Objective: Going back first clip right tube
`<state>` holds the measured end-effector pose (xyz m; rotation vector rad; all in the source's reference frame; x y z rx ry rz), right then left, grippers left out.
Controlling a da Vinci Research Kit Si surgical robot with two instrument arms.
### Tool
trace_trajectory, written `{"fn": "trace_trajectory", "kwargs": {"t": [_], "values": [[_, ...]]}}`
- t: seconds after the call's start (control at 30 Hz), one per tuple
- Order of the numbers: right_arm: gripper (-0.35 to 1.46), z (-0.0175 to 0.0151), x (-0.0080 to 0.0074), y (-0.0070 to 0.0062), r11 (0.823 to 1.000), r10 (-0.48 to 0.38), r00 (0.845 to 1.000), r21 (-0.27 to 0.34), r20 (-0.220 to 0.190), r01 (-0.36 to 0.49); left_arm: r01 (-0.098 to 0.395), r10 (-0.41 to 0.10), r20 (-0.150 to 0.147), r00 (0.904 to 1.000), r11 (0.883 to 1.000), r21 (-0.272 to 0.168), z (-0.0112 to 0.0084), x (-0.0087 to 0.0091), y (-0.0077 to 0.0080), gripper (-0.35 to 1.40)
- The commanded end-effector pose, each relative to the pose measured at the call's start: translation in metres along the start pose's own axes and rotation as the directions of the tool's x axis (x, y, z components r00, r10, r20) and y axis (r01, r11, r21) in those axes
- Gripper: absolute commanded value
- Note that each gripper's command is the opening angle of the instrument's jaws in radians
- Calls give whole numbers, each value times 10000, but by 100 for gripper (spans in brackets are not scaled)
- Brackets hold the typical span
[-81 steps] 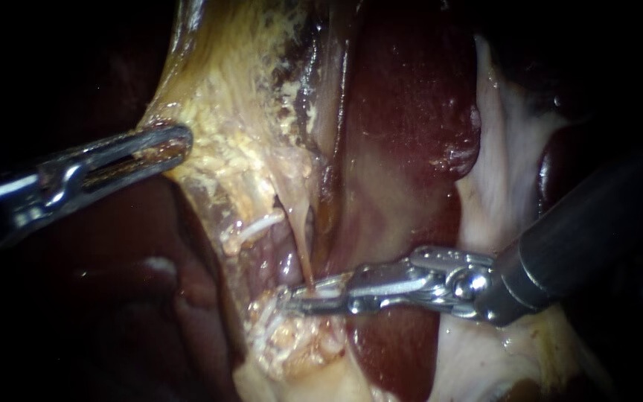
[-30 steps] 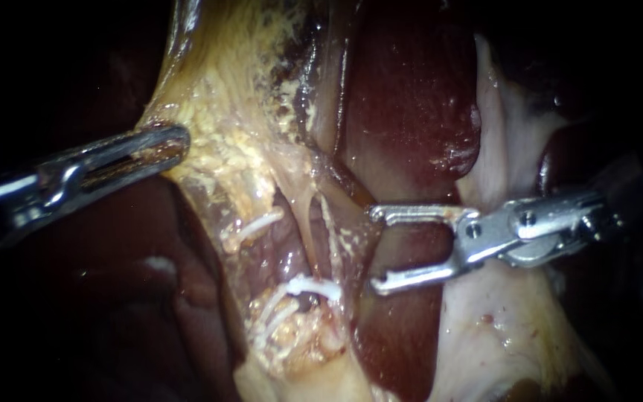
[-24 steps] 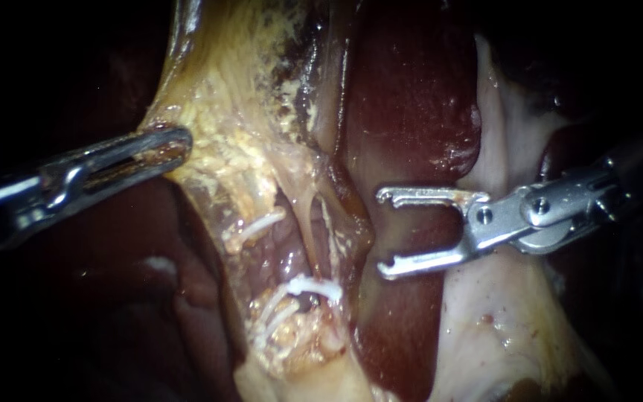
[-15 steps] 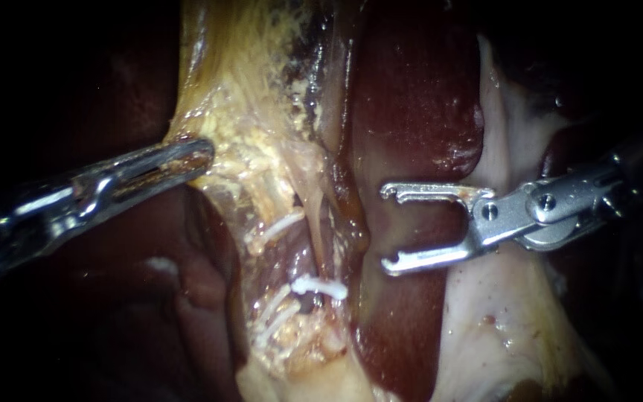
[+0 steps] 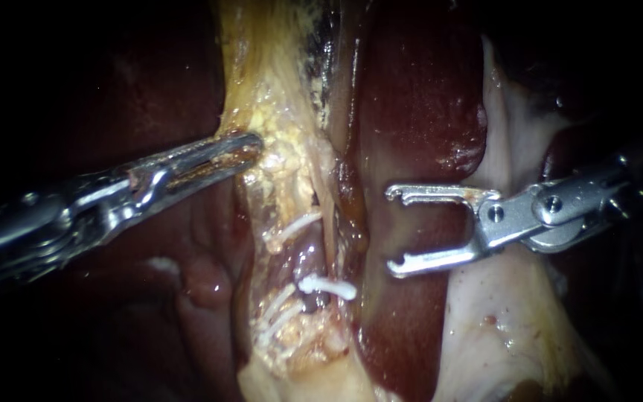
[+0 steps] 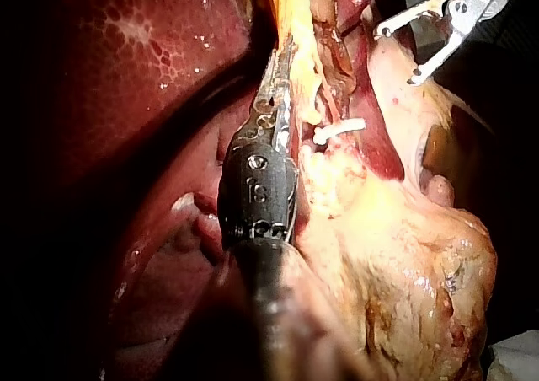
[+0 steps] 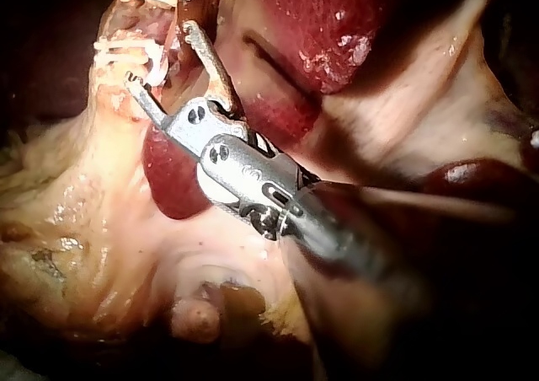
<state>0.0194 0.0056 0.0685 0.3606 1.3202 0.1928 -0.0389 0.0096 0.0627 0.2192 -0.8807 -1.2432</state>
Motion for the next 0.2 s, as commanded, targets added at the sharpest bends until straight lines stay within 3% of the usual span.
{"fn": "trace_trajectory", "kwargs": {"t": [0.03,0.2], "values": [[60,0,0,0,10000,0,10000,2,-3,0,0,0,-1,10000,10000,8,0,0,0,-35],[60,-1,4,2,10000,33,10000,-17,-60,-33,-1,1,-6,10000,10000,14,-1,0,1,-35]]}}
